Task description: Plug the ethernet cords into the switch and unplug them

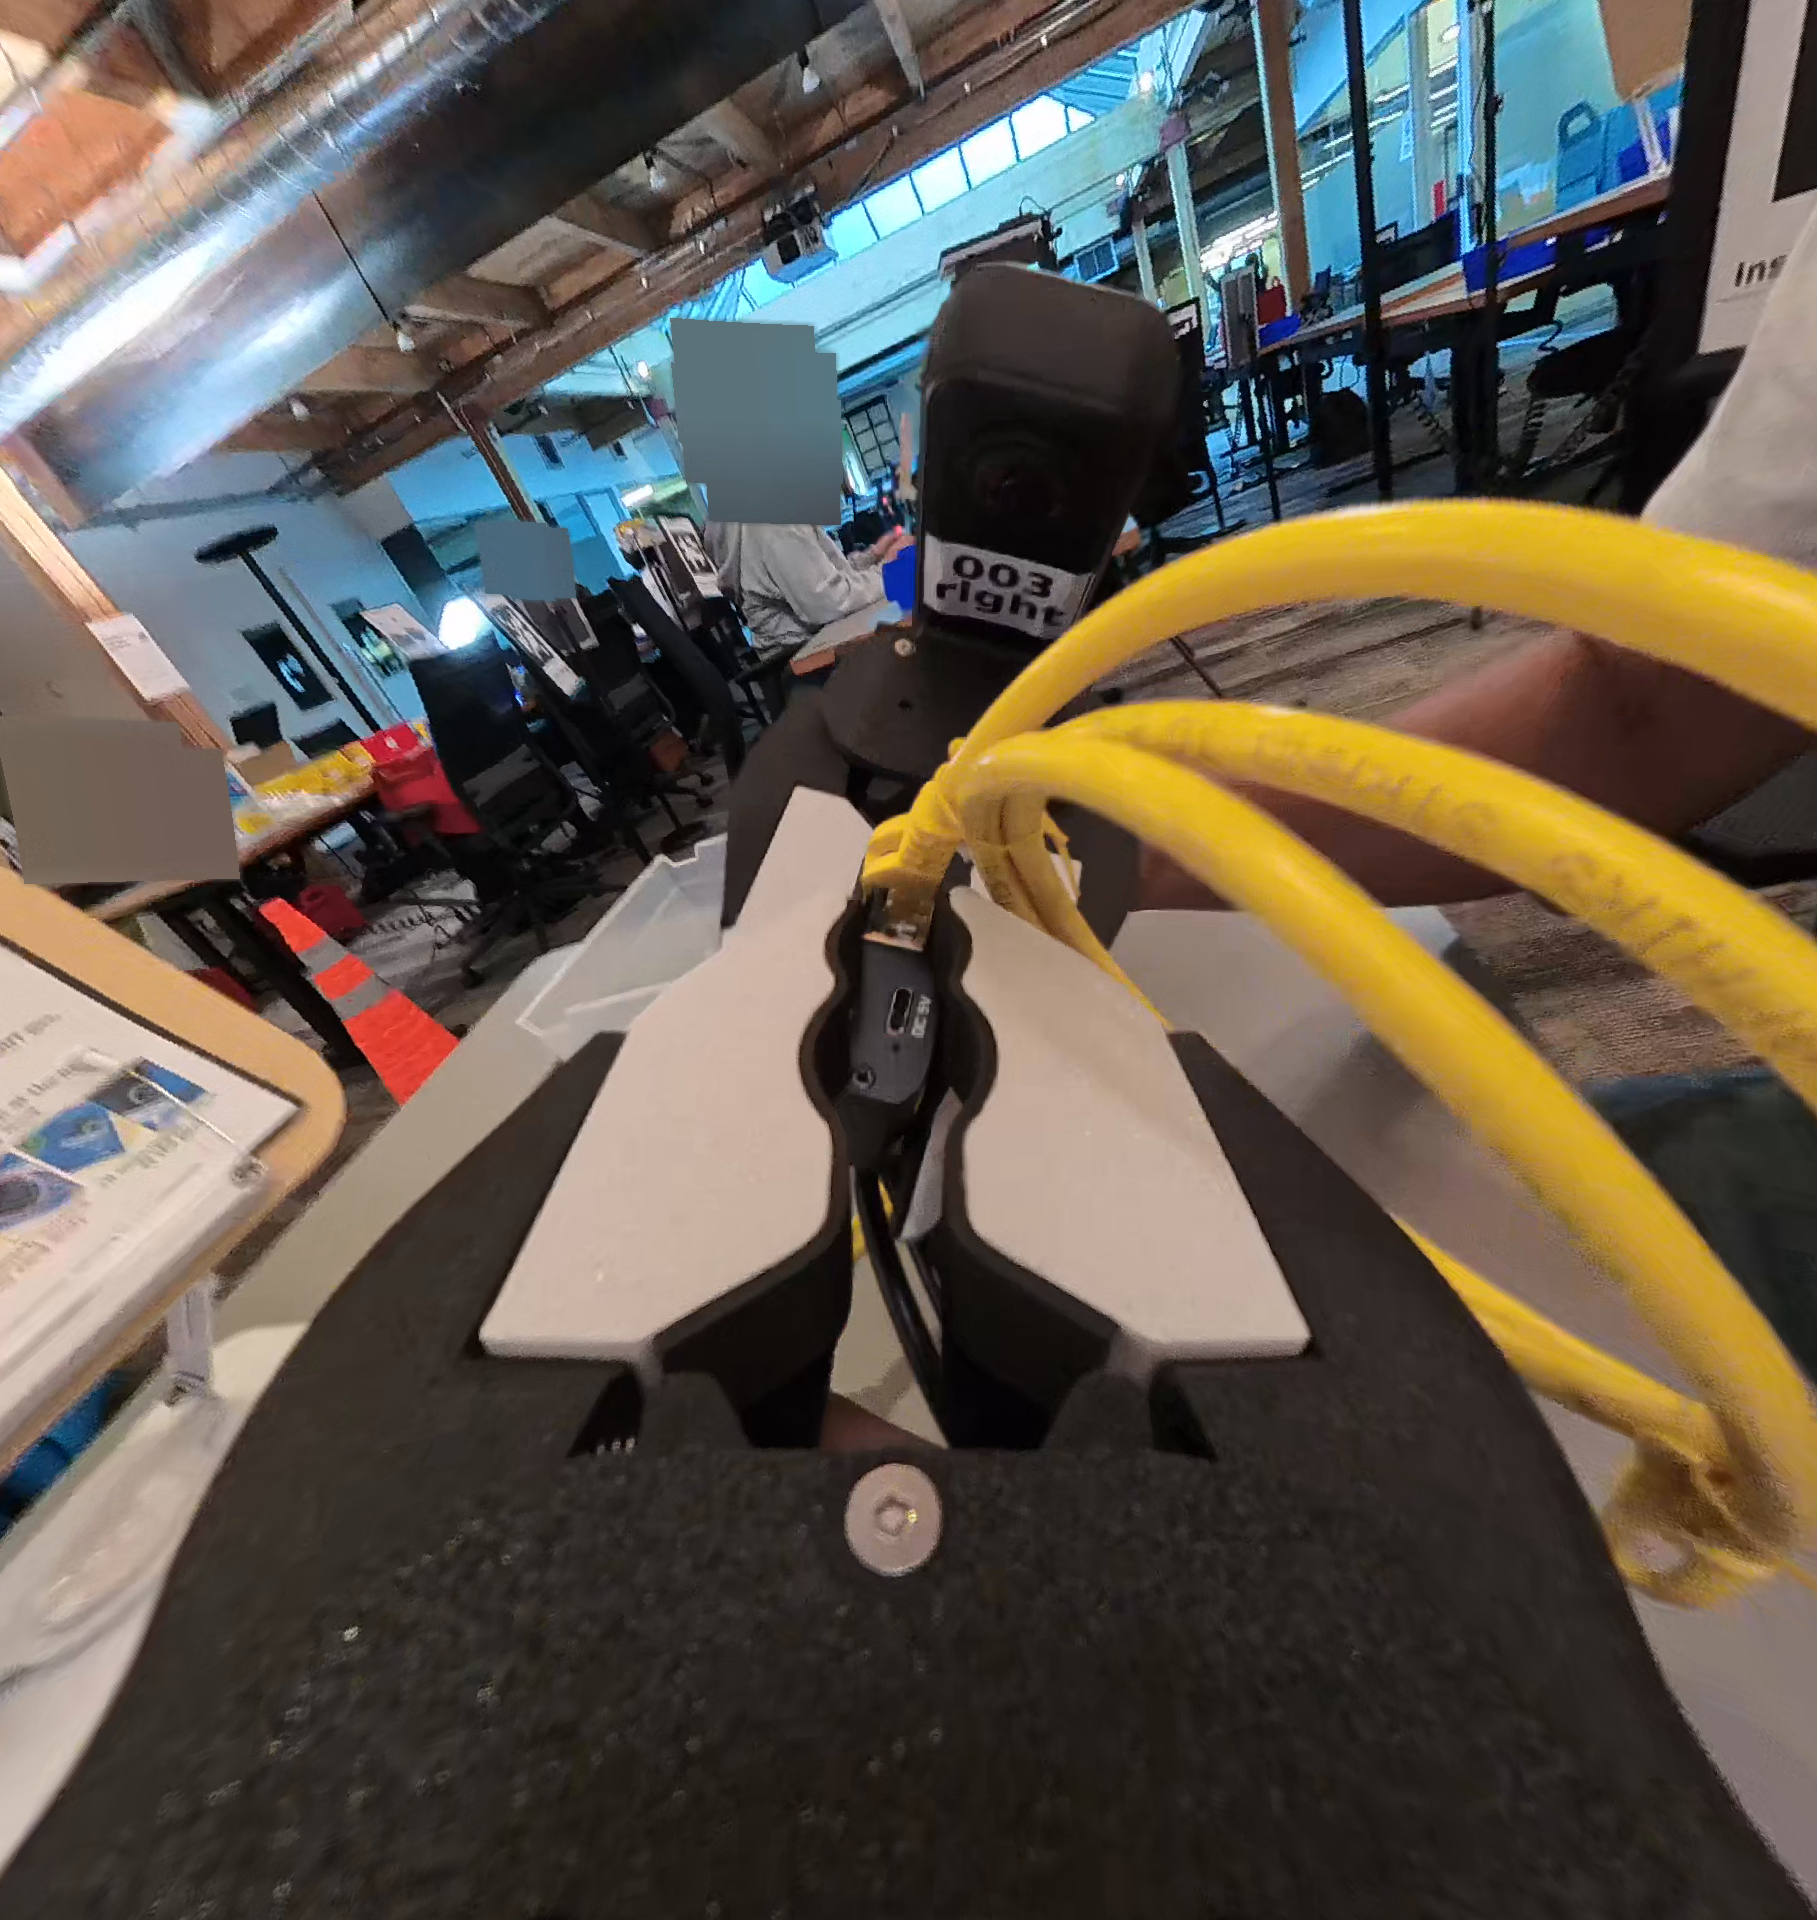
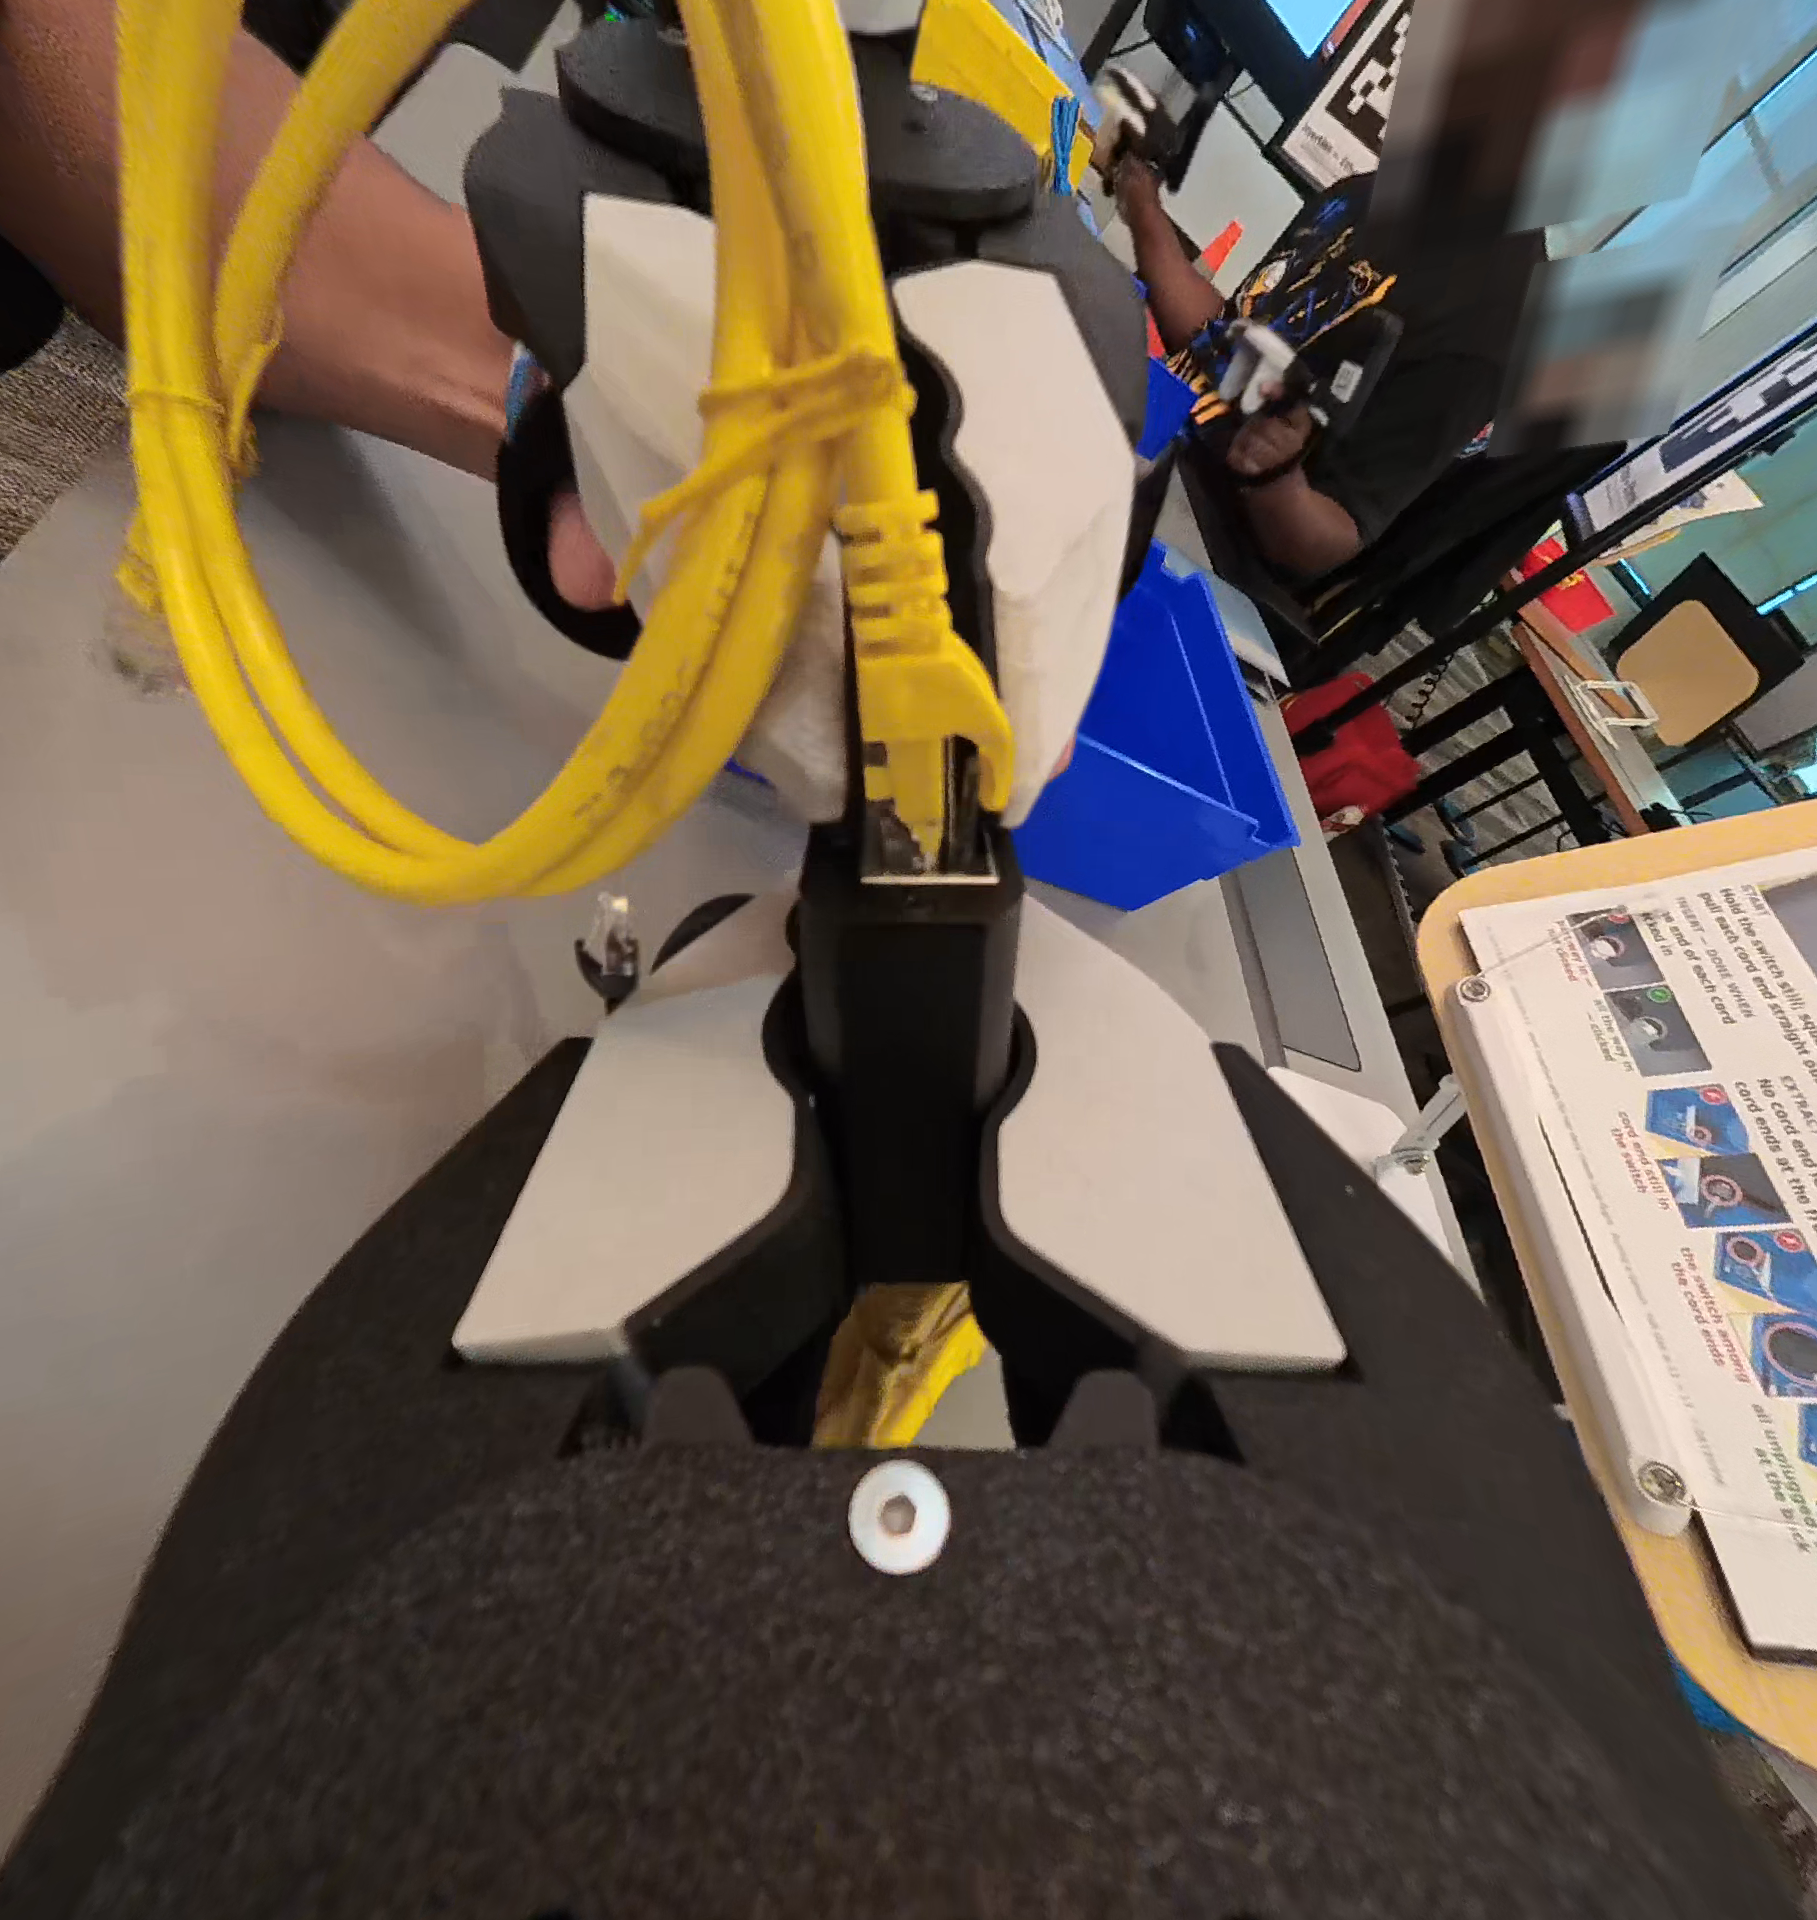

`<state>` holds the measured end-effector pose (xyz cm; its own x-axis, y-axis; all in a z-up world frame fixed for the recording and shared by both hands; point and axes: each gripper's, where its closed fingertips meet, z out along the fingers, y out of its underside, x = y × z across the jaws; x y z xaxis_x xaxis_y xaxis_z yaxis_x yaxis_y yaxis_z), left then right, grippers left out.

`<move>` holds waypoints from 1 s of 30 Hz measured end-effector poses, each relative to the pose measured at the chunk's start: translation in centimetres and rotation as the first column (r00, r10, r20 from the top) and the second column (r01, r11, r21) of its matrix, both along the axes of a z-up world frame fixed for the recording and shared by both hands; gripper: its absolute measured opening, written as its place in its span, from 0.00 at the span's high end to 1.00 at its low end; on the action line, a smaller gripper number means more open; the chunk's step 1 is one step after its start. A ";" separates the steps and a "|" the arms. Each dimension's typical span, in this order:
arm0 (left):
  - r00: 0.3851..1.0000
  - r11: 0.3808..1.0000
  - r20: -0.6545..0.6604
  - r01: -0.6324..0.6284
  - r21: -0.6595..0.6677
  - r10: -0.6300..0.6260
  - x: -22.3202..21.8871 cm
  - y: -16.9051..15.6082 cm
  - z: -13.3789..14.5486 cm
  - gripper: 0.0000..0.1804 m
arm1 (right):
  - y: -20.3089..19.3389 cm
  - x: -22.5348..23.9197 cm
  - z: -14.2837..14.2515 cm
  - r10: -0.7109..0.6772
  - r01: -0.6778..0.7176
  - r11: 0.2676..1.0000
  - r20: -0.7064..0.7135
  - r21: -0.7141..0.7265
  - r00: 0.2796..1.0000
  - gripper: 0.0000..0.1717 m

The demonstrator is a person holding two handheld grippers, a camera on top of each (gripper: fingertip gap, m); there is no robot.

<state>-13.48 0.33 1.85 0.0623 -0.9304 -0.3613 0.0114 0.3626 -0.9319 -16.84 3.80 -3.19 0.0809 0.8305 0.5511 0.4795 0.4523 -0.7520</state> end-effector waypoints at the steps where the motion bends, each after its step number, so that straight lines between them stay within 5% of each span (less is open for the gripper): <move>1: 1.000 0.999 -0.019 0.004 -0.041 -0.005 -0.2 0.1 -0.1 0.93 | 0.1 0.2 0.0 -0.004 0.004 1.000 0.006 -0.005 1.000 0.85; 8: 0.975 0.939 -0.121 -0.212 -0.270 0.185 -4.9 4.6 1.0 0.84 | 1.3 1.9 0.8 -0.077 0.077 0.997 0.013 0.020 0.997 0.85; 15: 0.867 0.865 -0.337 -0.451 -0.222 0.366 -6.3 3.9 5.1 0.81 | 5.0 3.1 -3.1 -0.318 0.295 0.947 0.256 0.124 0.913 0.85; 22: 0.567 0.766 -0.772 -0.621 -0.169 0.288 -6.4 3.5 -1.8 0.76 | 4.7 2.5 -4.1 -0.333 0.308 0.943 0.312 0.127 0.890 0.85; 26: 0.641 0.746 -0.745 -0.586 -0.317 0.186 -5.1 3.2 -1.0 0.80 | 4.7 2.6 -4.5 -0.341 0.319 0.940 0.344 0.121 0.875 0.85; 30: 0.726 0.823 -0.655 -0.492 -0.285 0.207 -3.4 2.8 1.3 0.77 | 4.0 2.2 -4.3 -0.309 0.302 0.950 0.340 0.077 0.888 0.85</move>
<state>-16.92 3.13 3.11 0.3292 -0.9438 -0.0287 -0.6175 -0.1922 -0.7627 -14.60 7.84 -7.53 0.1311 0.7831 0.6079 0.8232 0.2556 -0.5069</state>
